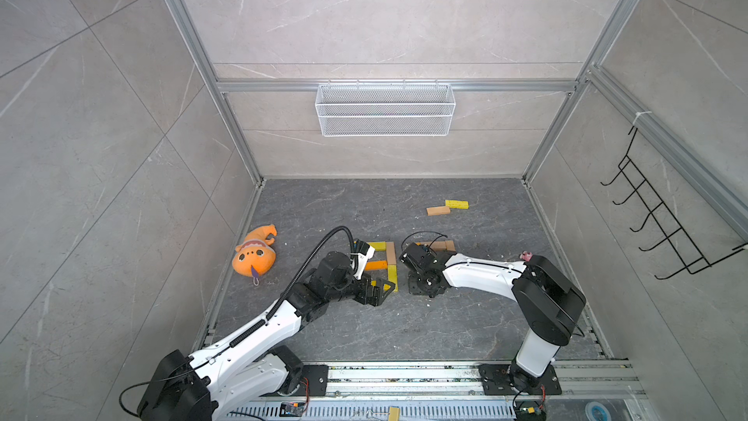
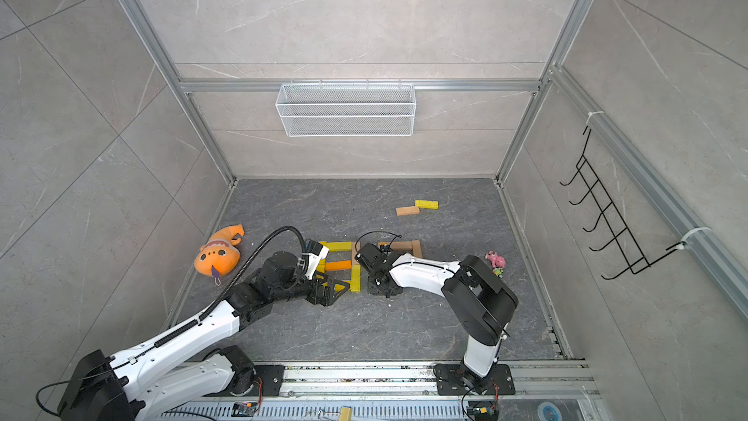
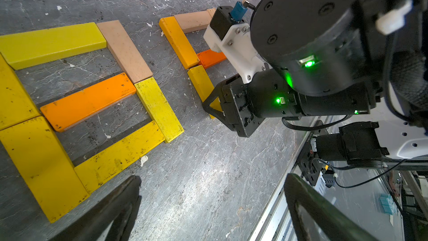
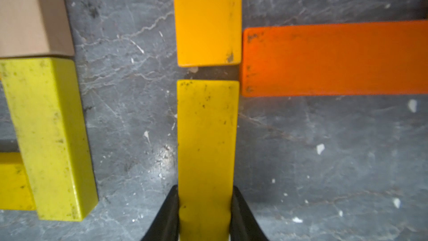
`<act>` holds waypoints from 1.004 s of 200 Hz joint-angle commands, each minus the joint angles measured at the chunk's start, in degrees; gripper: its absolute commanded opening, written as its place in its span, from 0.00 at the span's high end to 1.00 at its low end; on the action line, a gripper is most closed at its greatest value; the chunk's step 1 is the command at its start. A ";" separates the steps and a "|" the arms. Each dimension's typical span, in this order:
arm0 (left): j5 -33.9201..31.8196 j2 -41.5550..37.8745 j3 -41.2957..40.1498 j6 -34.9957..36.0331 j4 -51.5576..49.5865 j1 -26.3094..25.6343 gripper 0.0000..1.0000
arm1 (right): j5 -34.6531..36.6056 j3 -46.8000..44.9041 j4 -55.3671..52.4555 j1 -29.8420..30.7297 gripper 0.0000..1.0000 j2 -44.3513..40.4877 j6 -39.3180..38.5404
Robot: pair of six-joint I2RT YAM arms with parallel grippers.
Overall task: Assemble the number 8 with building blocks
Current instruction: Assemble the building block at the center of the board.
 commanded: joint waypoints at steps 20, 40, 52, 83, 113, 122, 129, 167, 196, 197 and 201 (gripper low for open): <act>0.20 -1.22 -0.01 -0.95 1.66 0.05 0.01 | 0.01 0.71 -2.13 -0.35 0.76 2.00 -1.26; 0.19 -1.26 -0.03 -0.95 1.67 0.05 0.01 | 0.32 0.70 -2.42 -0.36 0.76 2.04 -1.27; 0.22 -1.21 -0.01 -0.82 1.71 0.01 0.01 | 0.45 0.60 -2.67 -0.40 0.76 1.98 -1.16; 0.19 -1.18 -0.16 -0.97 1.77 0.05 0.01 | 0.85 0.40 -2.86 -0.46 0.75 1.93 -0.85; 0.20 -1.30 -0.16 -0.99 1.87 0.01 0.01 | 1.02 0.22 -2.77 -0.45 0.76 1.90 -0.49; 0.20 -1.29 -0.14 -1.04 1.85 0.04 0.01 | 0.97 0.17 -2.79 -0.43 0.76 1.85 -0.51; 0.19 -1.31 -0.17 -1.00 1.80 0.01 0.01 | 1.02 0.13 -2.89 -0.49 0.76 1.87 -0.54; 0.14 -1.36 -0.32 -1.10 2.00 0.01 0.01 | 1.74 -0.01 -3.57 -0.46 0.76 1.43 -0.56; 0.15 -1.39 -0.45 -1.16 2.14 0.01 0.01 | 1.84 0.01 -3.65 -0.49 0.76 1.36 -0.62; 0.17 -1.35 -0.44 -1.14 2.16 -0.01 0.01 | 1.87 0.01 -3.64 -0.46 0.76 1.35 -0.68; 0.19 -1.39 -0.40 -1.13 2.16 0.01 0.01 | 1.88 0.00 -3.66 -0.48 0.76 1.35 -0.66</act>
